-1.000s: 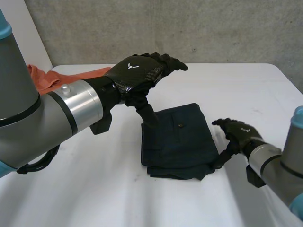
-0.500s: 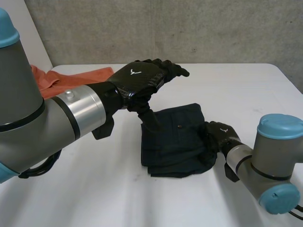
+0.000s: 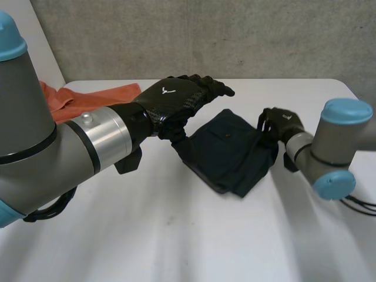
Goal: Fold the laundry.
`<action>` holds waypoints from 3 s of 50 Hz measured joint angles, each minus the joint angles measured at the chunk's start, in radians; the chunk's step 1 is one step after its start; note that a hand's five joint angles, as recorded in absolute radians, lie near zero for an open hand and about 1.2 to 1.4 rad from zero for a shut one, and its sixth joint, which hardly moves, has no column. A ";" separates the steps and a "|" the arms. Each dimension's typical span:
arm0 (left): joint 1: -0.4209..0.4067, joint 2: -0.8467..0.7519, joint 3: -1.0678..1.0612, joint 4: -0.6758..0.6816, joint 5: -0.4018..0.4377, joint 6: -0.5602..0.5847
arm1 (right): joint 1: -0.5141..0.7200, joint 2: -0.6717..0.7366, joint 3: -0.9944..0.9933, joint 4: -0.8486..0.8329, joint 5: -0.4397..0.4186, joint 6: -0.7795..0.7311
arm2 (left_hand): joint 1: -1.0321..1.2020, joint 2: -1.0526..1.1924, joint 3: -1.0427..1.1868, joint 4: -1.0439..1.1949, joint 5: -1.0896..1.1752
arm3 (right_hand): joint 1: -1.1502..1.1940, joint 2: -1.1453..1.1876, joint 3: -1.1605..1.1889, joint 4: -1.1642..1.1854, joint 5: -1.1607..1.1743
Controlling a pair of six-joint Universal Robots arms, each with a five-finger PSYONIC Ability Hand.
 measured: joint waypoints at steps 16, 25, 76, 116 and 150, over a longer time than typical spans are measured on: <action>-0.002 -0.019 0.001 0.005 -0.002 -0.001 | -0.237 0.407 -0.866 0.326 0.068 -0.005 | 0.000 0.000 0.000 0.000 0.000 | 0.000 0.003 0.000 0.001 0.000; -0.006 -0.029 0.001 0.013 -0.002 -0.002 | -0.349 0.496 -1.051 0.309 0.151 -0.009 | 0.000 0.000 0.000 0.000 0.000 | 0.000 0.003 0.000 0.001 0.000; -0.008 -0.062 0.000 0.026 -0.002 -0.051 | -0.459 0.408 -0.801 0.490 -0.145 -0.420 | 0.000 0.000 0.000 0.000 0.000 | -0.762 -0.953 -0.965 -0.952 -0.680; -0.011 -0.117 0.000 0.037 -0.002 -0.049 | -0.585 0.600 -1.125 0.366 -0.275 -0.041 | 0.000 0.000 0.000 0.000 0.000 | -0.769 -0.953 -0.965 -0.952 -0.684; -0.011 -0.130 0.000 0.046 -0.001 -0.049 | -0.554 0.609 -1.097 0.411 -0.206 -0.239 | 0.000 0.000 0.000 0.000 0.000 | 0.018 -0.004 -0.033 0.000 0.235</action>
